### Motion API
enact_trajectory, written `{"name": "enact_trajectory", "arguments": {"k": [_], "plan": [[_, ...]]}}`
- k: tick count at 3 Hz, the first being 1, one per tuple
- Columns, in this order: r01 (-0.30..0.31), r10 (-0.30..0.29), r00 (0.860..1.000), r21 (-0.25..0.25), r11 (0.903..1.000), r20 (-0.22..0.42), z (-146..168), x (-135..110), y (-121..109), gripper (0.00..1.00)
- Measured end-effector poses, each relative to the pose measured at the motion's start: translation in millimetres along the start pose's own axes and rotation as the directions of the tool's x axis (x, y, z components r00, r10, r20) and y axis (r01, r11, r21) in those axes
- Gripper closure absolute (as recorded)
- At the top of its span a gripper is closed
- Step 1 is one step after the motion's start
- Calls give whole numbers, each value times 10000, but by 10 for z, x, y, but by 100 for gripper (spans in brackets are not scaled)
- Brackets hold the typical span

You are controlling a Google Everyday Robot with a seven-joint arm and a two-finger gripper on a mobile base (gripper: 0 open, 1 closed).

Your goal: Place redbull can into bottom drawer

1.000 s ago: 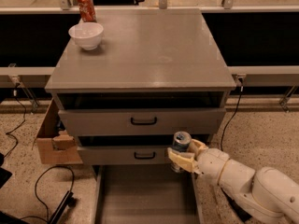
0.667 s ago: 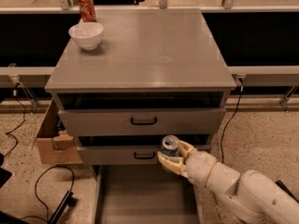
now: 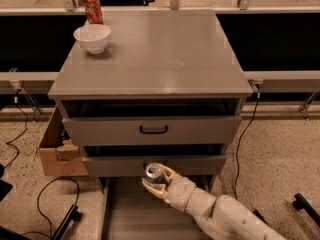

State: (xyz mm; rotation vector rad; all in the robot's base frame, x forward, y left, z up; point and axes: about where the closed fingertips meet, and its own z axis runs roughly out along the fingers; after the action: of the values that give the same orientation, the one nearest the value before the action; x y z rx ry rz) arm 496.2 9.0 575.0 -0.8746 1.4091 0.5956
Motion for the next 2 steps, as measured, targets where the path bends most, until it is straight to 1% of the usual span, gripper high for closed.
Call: {"name": "enact_trajectory", "arguments": {"k": [1, 2], "plan": [[-782, 794, 9966, -476, 9958, 227, 410, 563, 279, 100], [-1880, 1891, 9819, -856, 9784, 48, 707, 1089, 523, 100]]}}
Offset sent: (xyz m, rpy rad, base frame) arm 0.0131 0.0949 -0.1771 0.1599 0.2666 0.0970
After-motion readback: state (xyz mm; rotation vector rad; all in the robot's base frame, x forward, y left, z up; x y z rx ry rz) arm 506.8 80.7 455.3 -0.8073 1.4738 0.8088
